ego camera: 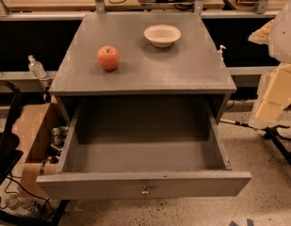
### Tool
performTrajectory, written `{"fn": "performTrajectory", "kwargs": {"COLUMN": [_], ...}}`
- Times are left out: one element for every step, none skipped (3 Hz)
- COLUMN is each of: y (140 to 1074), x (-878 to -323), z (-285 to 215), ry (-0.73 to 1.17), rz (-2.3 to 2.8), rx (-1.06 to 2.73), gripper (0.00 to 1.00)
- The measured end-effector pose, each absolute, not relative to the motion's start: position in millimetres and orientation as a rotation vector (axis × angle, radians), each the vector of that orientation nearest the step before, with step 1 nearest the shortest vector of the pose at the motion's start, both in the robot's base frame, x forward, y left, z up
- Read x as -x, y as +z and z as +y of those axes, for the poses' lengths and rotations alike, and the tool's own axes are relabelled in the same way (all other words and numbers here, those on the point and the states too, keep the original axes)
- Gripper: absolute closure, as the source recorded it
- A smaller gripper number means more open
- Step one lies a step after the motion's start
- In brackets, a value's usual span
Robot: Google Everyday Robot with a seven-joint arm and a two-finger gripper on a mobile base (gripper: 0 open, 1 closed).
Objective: Close top drawer
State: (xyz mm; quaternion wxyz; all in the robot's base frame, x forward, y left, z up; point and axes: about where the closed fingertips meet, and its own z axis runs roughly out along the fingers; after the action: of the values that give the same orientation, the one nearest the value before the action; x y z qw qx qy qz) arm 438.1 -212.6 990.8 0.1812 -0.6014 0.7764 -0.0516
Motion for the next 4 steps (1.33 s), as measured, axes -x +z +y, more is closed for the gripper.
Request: {"fn": "performTrajectory", "kwargs": {"y": [990.9,959.3,916.0,865.7], "x": [-438.1,-424.1,-407.2,-383.8], "z": [-212.6,-216.3,-223.1,-228.9], "ry": [-0.146,-0.130,-0.072,0.017], "rz": [2.192,2.211,2.214,2.221], "rx": [1.698,1.646,1.557,1.434], "gripper": [0.00,0.26,0.49,0.72]}}
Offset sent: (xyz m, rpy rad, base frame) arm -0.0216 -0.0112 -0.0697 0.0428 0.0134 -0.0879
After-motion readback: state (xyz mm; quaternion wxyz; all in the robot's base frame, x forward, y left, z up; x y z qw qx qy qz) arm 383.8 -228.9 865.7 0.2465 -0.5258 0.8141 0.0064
